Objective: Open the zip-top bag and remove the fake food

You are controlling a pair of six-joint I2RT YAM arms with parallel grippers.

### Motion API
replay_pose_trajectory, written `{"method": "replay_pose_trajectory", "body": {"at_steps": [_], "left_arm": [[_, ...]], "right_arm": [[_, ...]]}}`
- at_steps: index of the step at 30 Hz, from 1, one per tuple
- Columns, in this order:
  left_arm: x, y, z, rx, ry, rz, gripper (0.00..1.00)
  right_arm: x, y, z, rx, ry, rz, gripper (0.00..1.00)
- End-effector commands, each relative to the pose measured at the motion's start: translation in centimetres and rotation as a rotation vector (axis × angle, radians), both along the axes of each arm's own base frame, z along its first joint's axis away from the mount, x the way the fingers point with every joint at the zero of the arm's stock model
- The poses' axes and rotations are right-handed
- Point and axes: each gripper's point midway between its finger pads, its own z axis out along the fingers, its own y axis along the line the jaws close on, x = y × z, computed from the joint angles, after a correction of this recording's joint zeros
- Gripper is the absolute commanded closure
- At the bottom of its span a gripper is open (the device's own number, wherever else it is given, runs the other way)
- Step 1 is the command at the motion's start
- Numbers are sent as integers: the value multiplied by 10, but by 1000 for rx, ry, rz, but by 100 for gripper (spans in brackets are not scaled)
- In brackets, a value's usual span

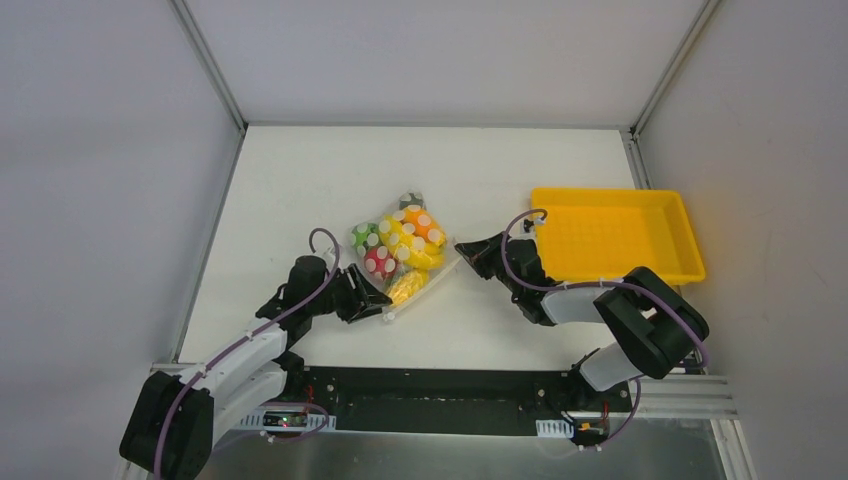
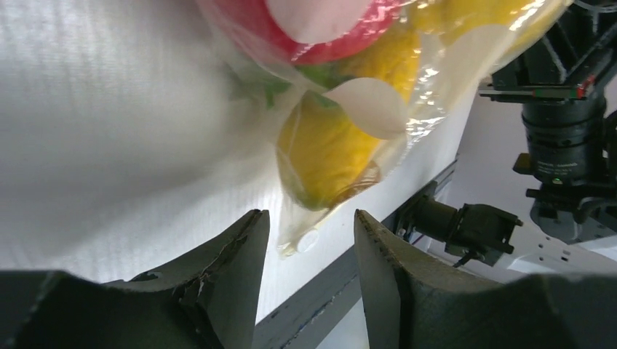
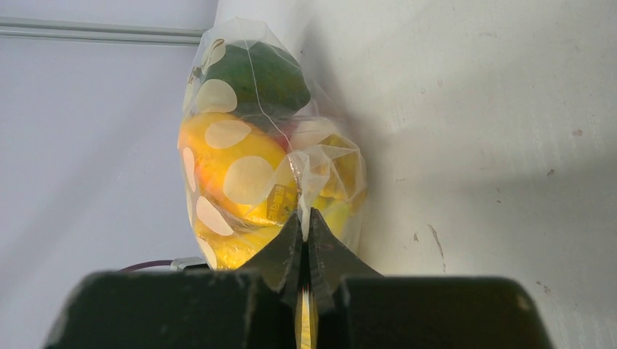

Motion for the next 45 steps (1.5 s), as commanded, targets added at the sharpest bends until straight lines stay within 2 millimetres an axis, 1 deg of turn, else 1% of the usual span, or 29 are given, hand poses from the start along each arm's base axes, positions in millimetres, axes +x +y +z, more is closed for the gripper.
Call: {"method": "replay_pose_trajectory", "body": {"at_steps": [1, 3, 5, 11, 15, 17, 19, 20, 22, 24, 26, 28, 31, 33, 35, 37, 38, 41, 45], "left_arm": [[-1, 9, -20, 74, 2, 21, 52], [-2, 6, -21, 60, 6, 10, 53], [-2, 4, -19, 46, 5, 0, 56], [0, -5, -6, -8, -25, -21, 75], [0, -13, 7, -59, -47, -43, 82], [-1, -15, 11, -69, -54, -42, 89], [-1, -15, 16, -81, -59, -32, 100], [-1, -16, 18, -87, -60, -29, 100], [-1, -16, 24, -96, -68, -19, 100], [0, -16, 31, -94, -82, -9, 100], [1, -17, 36, -92, -99, -5, 100], [3, -18, 38, -87, -104, -1, 100], [4, -24, 35, -91, -80, -3, 100], [5, -31, 36, -109, -71, -6, 100], [6, -37, 35, -105, -65, -8, 100], [5, -47, 37, -99, -68, -29, 100], [4, -51, 39, -96, -71, -38, 100], [3, -63, 42, -86, -78, -62, 100], [1, -71, 42, -72, -79, -74, 100]], "right_arm": [[5, 0, 15, 11, -54, -7, 100], [5, 0, 14, 7, -54, -5, 100], [5, 0, 13, 5, -52, -5, 100], [4, 2, 10, 1, -45, 8, 100], [3, 1, 9, -1, -44, 8, 100], [2, -1, 10, -5, -46, 6, 99], [1, -2, 11, -14, -46, 8, 95], [0, -2, 14, -15, -49, 9, 91], [-2, -5, 15, -33, -38, 6, 84], [-6, -9, 16, -41, -14, -3, 72], [-12, -12, 19, -49, 4, -9, 56], [-21, -15, 18, -71, 33, -17, 49], [-34, -18, 24, -68, 59, -41, 40], [-46, -13, 28, -57, 75, -30, 37], [-60, -4, 28, -54, 98, -8, 35], [-77, 6, 25, -53, 126, 21, 33], [-89, 13, 24, -42, 136, 42, 32], [-110, 27, 21, 4, 146, 59, 32], [-129, 46, 22, 46, 144, 88, 36]]}}
